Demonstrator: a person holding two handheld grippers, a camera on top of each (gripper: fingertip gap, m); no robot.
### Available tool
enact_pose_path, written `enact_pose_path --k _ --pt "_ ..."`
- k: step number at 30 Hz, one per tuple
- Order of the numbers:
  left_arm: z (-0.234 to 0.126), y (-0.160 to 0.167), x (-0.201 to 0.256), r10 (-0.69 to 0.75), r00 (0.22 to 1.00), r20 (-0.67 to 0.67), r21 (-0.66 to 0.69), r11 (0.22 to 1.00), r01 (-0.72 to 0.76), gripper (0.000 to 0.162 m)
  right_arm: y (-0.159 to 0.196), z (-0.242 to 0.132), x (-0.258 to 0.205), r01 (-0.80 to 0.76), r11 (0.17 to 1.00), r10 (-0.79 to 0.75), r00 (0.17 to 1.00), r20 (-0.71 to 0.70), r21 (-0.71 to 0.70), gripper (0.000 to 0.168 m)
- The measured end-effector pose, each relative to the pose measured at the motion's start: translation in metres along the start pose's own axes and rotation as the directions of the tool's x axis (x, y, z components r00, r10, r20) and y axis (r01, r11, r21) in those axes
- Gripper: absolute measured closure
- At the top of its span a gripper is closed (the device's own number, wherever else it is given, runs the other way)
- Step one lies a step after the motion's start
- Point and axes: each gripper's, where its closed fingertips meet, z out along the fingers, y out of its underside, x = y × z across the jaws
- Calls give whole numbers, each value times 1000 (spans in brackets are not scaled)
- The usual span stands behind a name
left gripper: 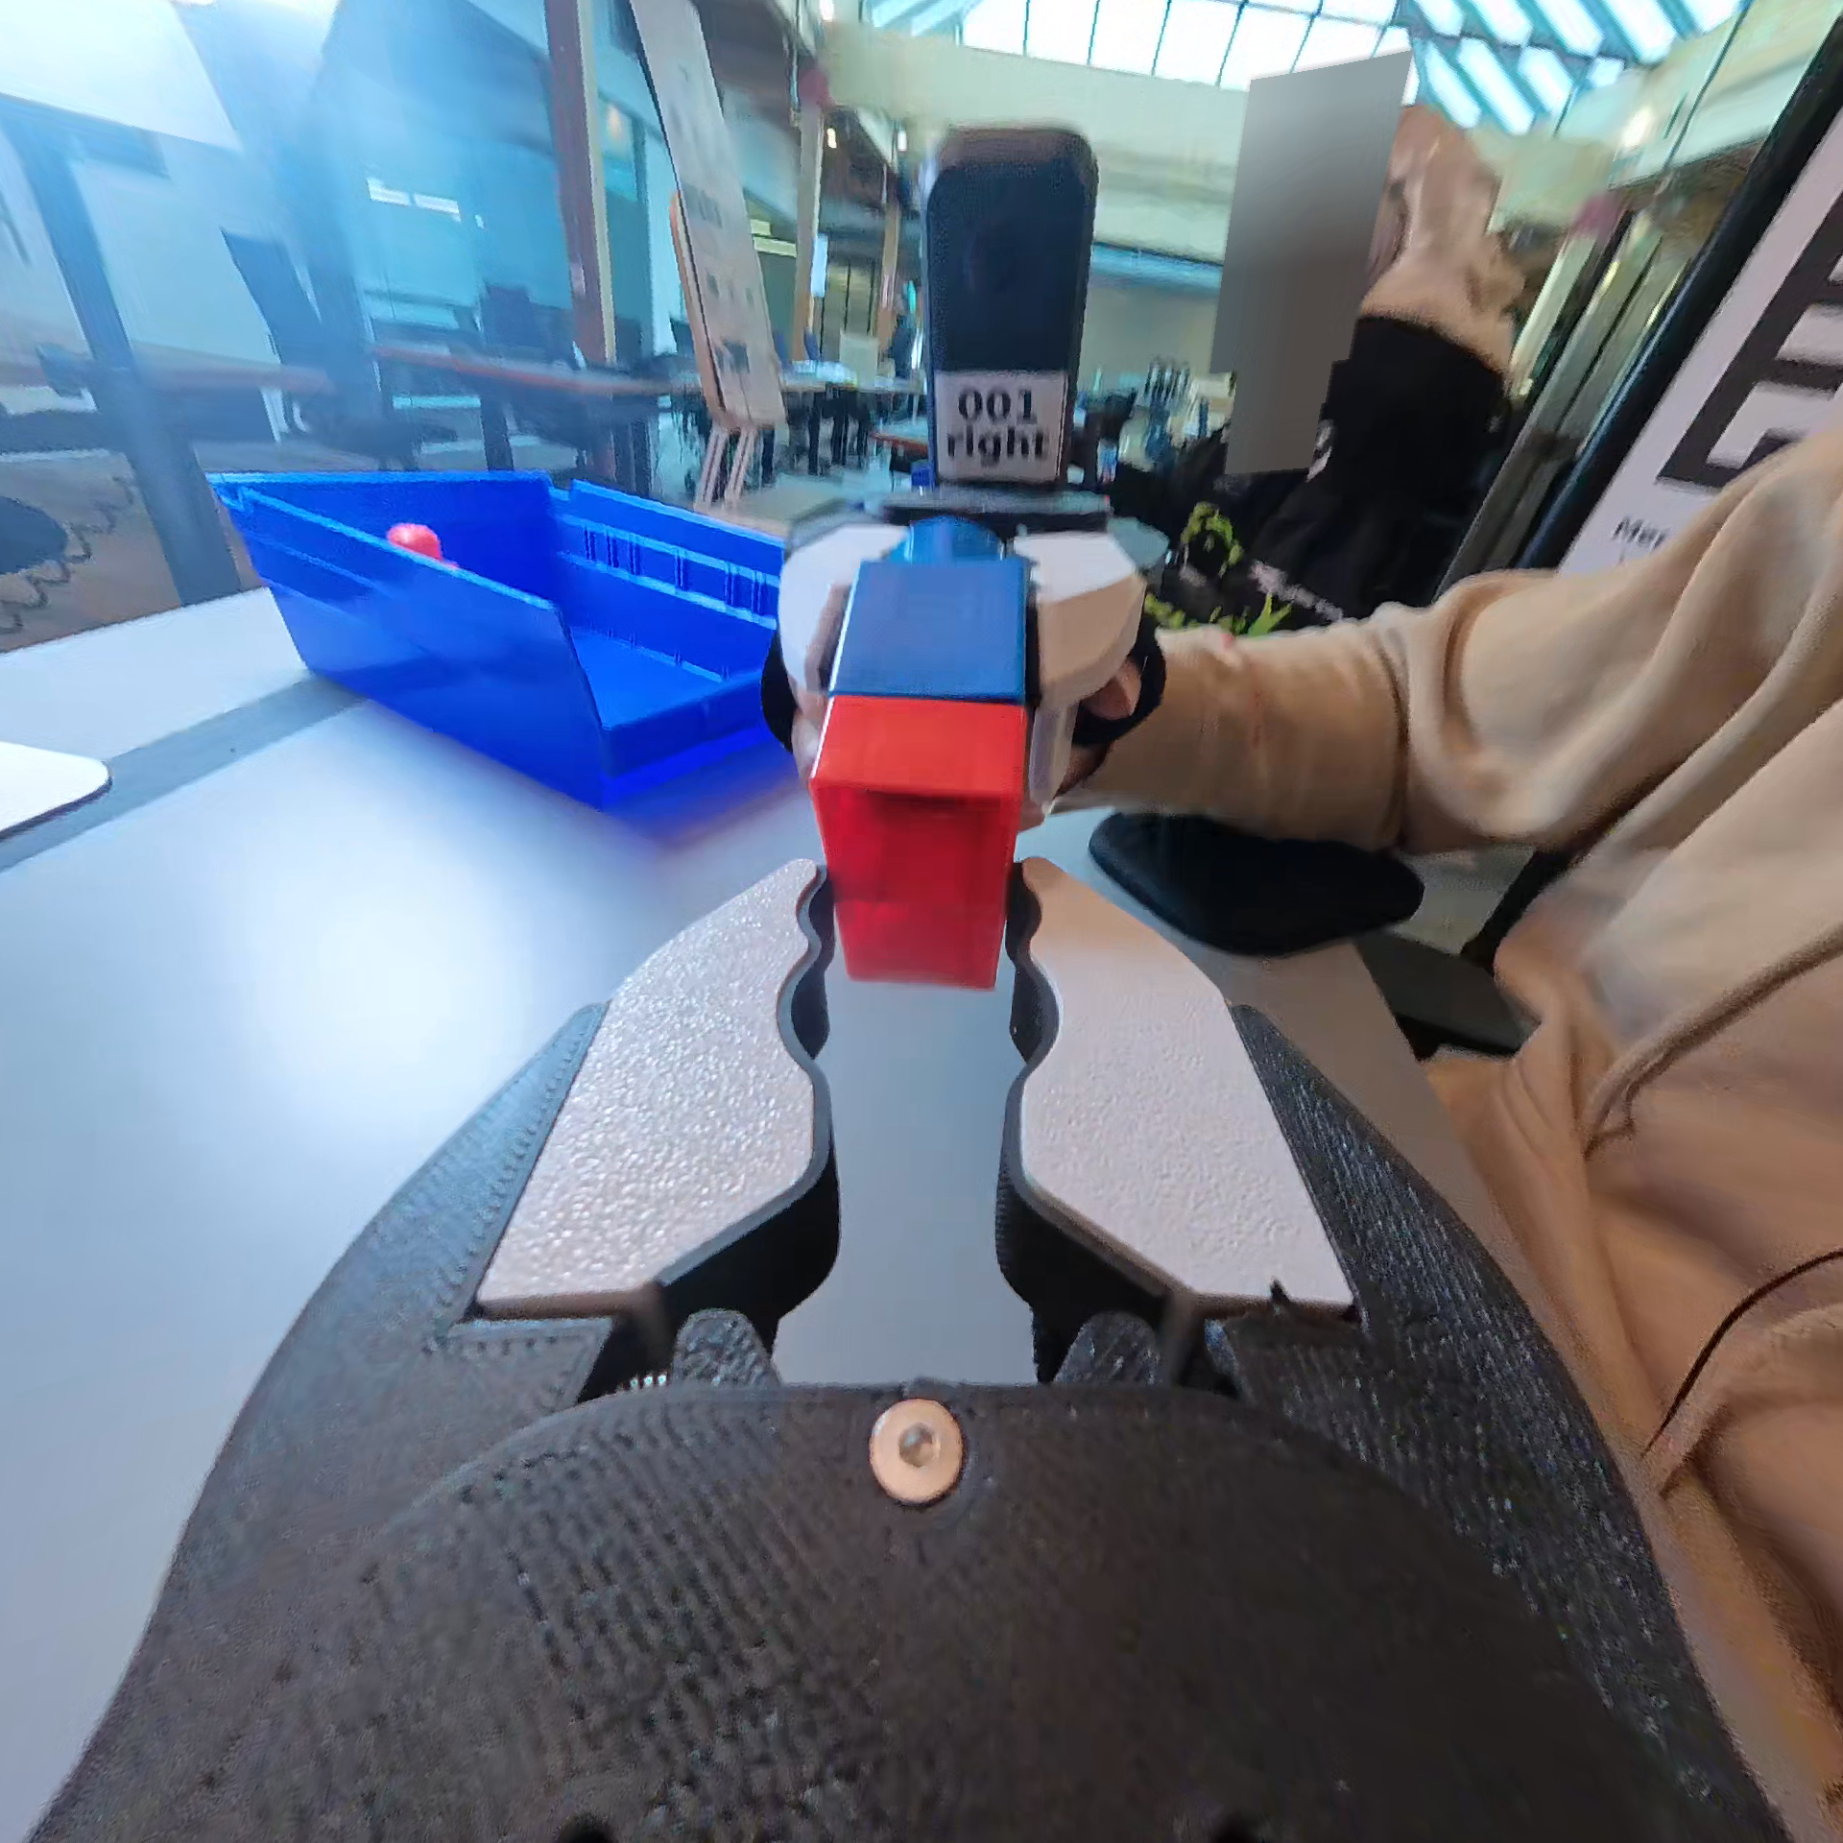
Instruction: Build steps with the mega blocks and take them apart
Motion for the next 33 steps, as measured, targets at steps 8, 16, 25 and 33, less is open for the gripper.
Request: enact_pose_path --k 8,16,25,33 --pt "5 26 -2 3 1000 6 -126 992 -2 129 27 -4 2 26 981 -29 999 -14 -193 132" --pt "10 36 3 -40 999 -31 -166 986 34 129 37 -10 -2 63 970 -57 998 35 -233 132" --pt "9 29 1 -10 1000 -12 -135 991 8 129 31 -12 3 42 971 -43 999 3 -236 121" --pt "4 27 -4 -1 1000 5 -121 993 2 129 18 -27 5 68 972 -74 997 -19 -225 136"
